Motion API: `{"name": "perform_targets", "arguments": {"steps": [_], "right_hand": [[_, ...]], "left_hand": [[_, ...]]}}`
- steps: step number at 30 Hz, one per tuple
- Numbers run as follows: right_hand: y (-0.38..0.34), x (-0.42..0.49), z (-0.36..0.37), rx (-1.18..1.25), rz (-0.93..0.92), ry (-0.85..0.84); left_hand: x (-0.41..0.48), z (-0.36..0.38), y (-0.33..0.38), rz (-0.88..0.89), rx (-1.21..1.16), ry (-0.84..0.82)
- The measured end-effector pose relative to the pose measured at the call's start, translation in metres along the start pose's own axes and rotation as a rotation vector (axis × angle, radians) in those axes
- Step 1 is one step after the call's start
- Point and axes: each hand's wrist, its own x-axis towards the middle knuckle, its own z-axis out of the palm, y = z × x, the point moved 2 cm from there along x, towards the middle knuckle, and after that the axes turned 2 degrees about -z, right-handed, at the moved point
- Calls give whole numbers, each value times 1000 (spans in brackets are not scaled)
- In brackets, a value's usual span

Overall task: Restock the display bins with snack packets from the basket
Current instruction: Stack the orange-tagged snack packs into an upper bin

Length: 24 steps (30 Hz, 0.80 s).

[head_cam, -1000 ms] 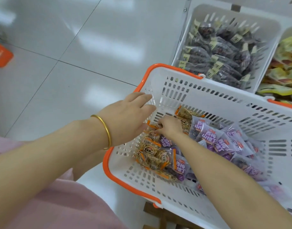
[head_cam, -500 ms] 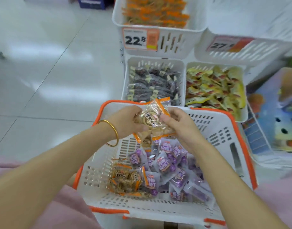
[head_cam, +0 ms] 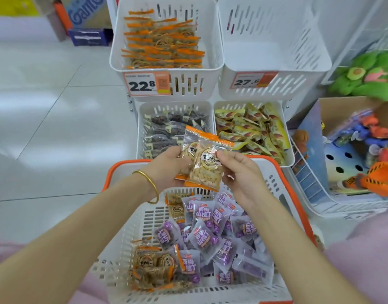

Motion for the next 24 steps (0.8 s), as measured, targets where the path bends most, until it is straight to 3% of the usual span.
{"name": "perform_targets", "arguments": {"steps": [2,5,9,13,15,18,21,24], "right_hand": [[-5,4,1,3,-38,10],[-13,9,7,4,-103,-2],[-38,24,12,-250,-161,-48],[-107,49,25,-468,-93,-402],[-143,65,42,-645,-162,-502],[-190,97,74,-722,-382,-476],[-229,146,100,-720,-639,-327],[-258,200,125,-939,-935,-179]], "left_hand": [[2,3,2,4,-25,-54],[6,5,2,106,171,-132],[8,5,13,241,299,-70],[10,-9,60,443,488,-78],[19,-17,93,539,557,-36],[41,-30,150,660,595,77],[80,-58,201,750,628,326],[124,-94,236,727,844,570]]}}
